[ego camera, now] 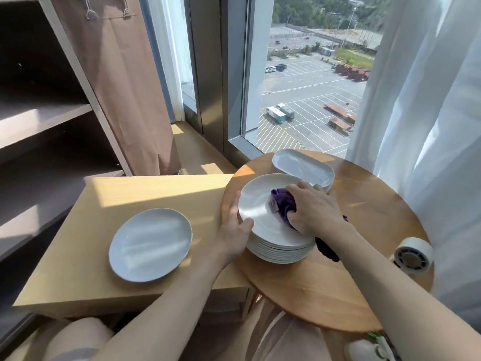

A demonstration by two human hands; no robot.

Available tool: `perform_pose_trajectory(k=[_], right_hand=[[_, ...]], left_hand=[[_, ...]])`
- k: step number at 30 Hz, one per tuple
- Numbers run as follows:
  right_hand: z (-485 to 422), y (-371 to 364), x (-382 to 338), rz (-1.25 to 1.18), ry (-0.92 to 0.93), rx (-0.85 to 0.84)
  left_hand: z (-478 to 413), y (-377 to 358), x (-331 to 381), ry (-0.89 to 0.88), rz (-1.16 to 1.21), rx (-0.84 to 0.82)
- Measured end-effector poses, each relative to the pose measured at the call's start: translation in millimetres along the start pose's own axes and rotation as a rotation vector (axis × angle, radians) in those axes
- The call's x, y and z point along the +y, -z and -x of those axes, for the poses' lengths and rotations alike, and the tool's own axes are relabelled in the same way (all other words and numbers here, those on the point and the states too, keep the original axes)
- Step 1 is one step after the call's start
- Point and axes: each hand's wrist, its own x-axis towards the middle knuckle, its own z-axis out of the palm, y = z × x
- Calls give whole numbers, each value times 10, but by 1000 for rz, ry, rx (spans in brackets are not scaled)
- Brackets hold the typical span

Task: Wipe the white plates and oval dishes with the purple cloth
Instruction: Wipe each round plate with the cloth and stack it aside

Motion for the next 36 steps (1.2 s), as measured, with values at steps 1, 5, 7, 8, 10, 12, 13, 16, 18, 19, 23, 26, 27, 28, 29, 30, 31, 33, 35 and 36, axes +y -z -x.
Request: perform_pose_trajectory(k=[1, 5, 7, 8, 10, 12, 13, 16, 18, 19, 23, 26, 27, 28, 29, 30, 31, 33, 35, 36], right_hand=[[-89, -18, -16, -12, -29, 16], [-382, -91, -116, -43, -91, 69], [-455, -149, -214, -51, -80, 97], [-474, -173, -272, -58, -69, 102], [-488, -195, -377, -74, -41, 92], [-473, -198, -438, -72, 1, 68], [-455, -195, -454, -67, 29, 51], [-377, -167, -504, -69, 114, -4], [-304, -139, -544, -87, 164, -35], [-263, -121, -553, -105, 184, -52], [-78, -9, -556, -149, 228, -148], [96, 41, -561, -114, 195, -166], [148, 56, -549, -93, 174, -165], [198, 70, -525, -75, 152, -165], [243, 90, -489, -57, 129, -162], [281, 114, -446, -26, 105, -158], [308, 142, -397, 23, 78, -150], [327, 199, -279, 142, 13, -129], [292, 236, -139, 215, -56, -117], [254, 248, -72, 240, -83, -110]], left_hand=[[-13, 16, -12, -7, -2, -9], [-110, 60, -90, -14, -34, -28], [-110, 64, -102, 7, -60, -16], [-97, 71, -85, 22, -72, -20], [-83, 80, -66, 32, -74, -44], [-83, 88, -77, 27, -71, -64], [-73, 97, -87, 21, -70, -71], [-48, 126, -120, -12, -18, -127], [-59, 135, -122, -24, 25, -166], [-78, 131, -109, -25, 56, -174], [-121, 98, -86, -27, 51, -130], [-100, 64, -169, -41, -62, -56], [-97, 50, -191, -40, -88, -38], [-97, 34, -202, -42, -104, -21], [-104, 21, -196, -51, -112, -1], [-120, 15, -183, -65, -114, 22], [-145, 18, -171, -81, -114, 40], [-196, 43, -146, -114, -133, 35], [-218, 80, -126, -114, -155, 8], [-229, 98, -122, -106, -149, -6]])
